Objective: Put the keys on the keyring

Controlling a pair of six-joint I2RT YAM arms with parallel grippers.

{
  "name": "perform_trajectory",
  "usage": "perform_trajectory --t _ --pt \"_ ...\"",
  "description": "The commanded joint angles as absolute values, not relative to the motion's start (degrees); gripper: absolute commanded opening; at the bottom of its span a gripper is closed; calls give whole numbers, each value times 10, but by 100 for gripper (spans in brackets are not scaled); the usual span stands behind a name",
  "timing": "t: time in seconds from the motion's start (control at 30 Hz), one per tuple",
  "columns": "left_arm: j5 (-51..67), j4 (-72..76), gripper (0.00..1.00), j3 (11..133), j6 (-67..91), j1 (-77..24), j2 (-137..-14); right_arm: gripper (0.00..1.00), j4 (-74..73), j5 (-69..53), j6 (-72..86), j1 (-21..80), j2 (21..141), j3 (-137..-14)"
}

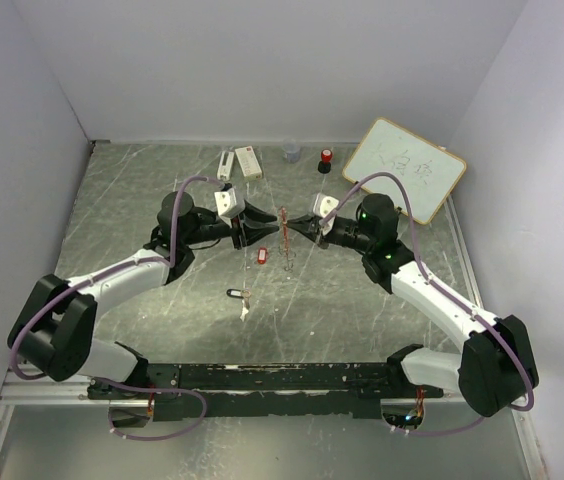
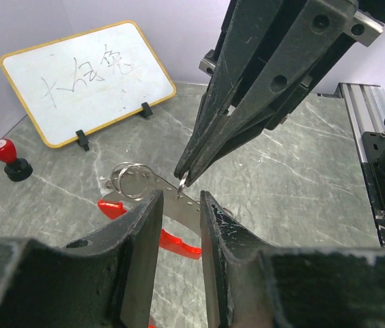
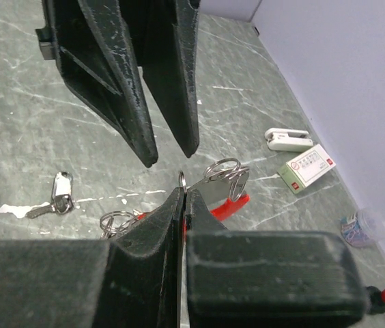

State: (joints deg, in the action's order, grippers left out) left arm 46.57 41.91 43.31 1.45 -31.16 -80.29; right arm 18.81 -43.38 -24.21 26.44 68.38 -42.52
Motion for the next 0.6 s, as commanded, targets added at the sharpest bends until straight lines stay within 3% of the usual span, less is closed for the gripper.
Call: perform_trajectory --t 0.0,0.57 --pt "463 449 39 444 5 -308 -814 0 213 -469 -256 265 674 -422" --pt "498 457 27 470 10 -313 -845 0 206 -493 -258 265 680 -428"
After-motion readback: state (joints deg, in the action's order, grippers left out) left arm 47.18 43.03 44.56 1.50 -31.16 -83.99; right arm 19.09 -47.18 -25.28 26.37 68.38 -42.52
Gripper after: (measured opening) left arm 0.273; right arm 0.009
